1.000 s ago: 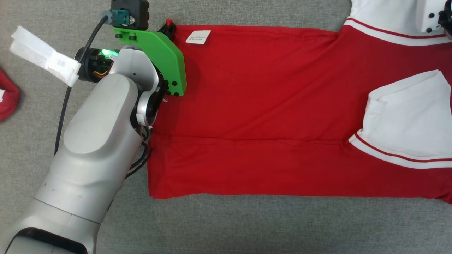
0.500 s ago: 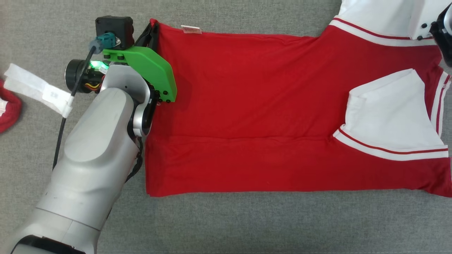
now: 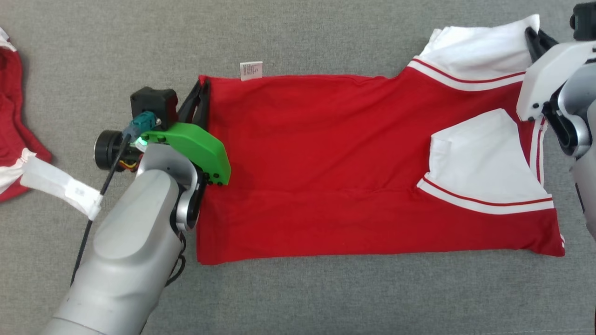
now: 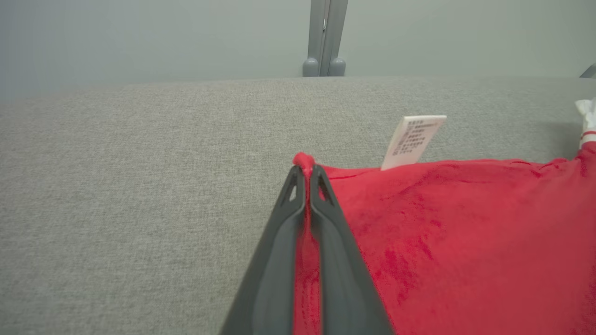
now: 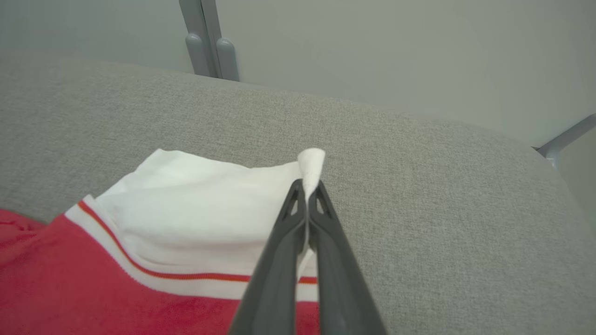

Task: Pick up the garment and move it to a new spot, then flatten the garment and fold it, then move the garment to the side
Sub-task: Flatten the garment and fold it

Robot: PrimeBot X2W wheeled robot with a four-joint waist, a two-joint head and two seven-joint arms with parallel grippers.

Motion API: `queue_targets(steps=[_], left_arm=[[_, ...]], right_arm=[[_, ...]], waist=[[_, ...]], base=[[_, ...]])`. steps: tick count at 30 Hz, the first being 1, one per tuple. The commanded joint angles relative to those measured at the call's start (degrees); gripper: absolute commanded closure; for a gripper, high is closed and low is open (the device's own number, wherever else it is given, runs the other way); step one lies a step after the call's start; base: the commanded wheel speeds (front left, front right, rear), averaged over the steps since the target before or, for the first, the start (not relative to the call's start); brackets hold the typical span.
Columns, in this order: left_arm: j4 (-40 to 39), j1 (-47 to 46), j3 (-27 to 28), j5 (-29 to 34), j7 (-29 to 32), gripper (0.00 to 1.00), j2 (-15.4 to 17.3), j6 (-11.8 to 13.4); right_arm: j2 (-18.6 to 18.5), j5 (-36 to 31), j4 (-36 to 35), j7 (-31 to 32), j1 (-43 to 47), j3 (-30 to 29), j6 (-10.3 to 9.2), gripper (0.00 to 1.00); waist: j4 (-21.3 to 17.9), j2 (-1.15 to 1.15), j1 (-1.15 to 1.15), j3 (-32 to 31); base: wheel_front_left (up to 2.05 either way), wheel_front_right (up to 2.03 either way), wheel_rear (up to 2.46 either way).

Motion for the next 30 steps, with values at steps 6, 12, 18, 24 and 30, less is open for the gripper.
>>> queue_targets(steps=[6, 12, 18, 24, 30], left_arm=[[-1.3, 6.2, -0.8, -0.6, -1.3, 1.0, 1.4, -0.3], [-0.8, 10.2, -0.7, -1.6, -2.1, 1.0, 2.5, -0.1], [0.5, 12.3, -0.2, -2.3, -3.3, 1.0, 3.1, 0.2], [2.2, 12.6, 0.2, -3.0, -4.3, 1.0, 2.8, 0.0], [4.0, 12.6, 0.8, -3.9, -5.6, 1.0, 2.2, -0.3]], right_arm=[[-0.8, 3.2, -5.3, 1.8, 8.7, -0.1, -0.1, 1.0], [-0.5, 5.4, -11.8, 4.6, 17.8, -0.9, -0.1, 1.0], [0.7, 5.5, -17.5, 7.4, 25.1, -2.6, -0.1, 1.0], [1.8, 5.0, -22.2, 10.0, 29.3, -4.1, -0.09, 1.0], [3.0, 4.5, -25.3, 12.5, 32.6, -4.7, -0.09, 1.0]], waist=[[-1.4, 0.0, 0.0, -5.0], [-2.5, 0.0, 0.0, -7.1], [-4.0, 0.0, 0.0, -7.8], [-4.8, 0.0, 0.0, -7.6], [-4.9, 0.0, 0.0, -7.8]], base=[[0.0, 0.0, 0.0], [0.0, 0.0, 0.0], [0.0, 0.0, 0.0], [0.0, 0.0, 0.0], [0.0, 0.0, 0.0]])
